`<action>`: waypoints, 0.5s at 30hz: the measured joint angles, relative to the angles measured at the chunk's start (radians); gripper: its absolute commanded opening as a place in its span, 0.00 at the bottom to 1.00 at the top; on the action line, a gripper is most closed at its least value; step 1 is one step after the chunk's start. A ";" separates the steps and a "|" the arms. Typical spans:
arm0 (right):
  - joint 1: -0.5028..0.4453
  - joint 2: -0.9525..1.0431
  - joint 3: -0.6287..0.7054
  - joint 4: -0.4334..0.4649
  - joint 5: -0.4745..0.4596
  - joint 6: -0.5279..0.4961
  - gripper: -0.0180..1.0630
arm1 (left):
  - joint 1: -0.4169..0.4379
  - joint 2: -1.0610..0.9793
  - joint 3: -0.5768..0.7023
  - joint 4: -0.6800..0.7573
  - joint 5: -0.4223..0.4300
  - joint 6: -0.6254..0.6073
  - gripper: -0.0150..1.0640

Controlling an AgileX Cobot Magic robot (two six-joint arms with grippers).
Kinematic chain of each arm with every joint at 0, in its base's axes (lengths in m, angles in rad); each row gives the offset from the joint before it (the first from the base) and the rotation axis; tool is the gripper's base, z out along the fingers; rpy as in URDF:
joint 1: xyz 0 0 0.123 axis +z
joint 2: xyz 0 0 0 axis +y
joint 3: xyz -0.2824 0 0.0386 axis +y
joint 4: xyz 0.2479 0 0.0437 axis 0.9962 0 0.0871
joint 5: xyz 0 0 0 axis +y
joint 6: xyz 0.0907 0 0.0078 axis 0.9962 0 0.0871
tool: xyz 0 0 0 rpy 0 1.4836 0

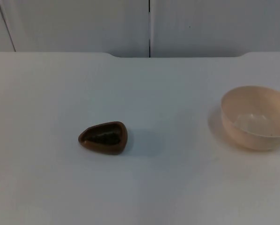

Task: Pick up the bowl with the left hand and pour the coffee beans from the cup into the bowl with the right hand.

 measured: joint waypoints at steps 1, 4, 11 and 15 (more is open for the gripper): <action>0.000 0.000 0.000 0.000 0.000 0.000 0.99 | -0.024 0.026 -0.012 0.000 -0.002 -0.002 0.93; 0.000 0.000 0.000 0.000 0.000 0.000 0.99 | -0.072 0.079 -0.045 0.000 -0.004 -0.005 0.93; 0.000 0.000 0.000 0.000 0.000 0.000 0.99 | -0.254 0.276 -0.194 0.149 -0.020 -0.141 0.93; 0.000 0.000 0.000 0.000 0.000 0.000 0.99 | -0.354 0.401 -0.310 0.325 -0.020 -0.303 0.93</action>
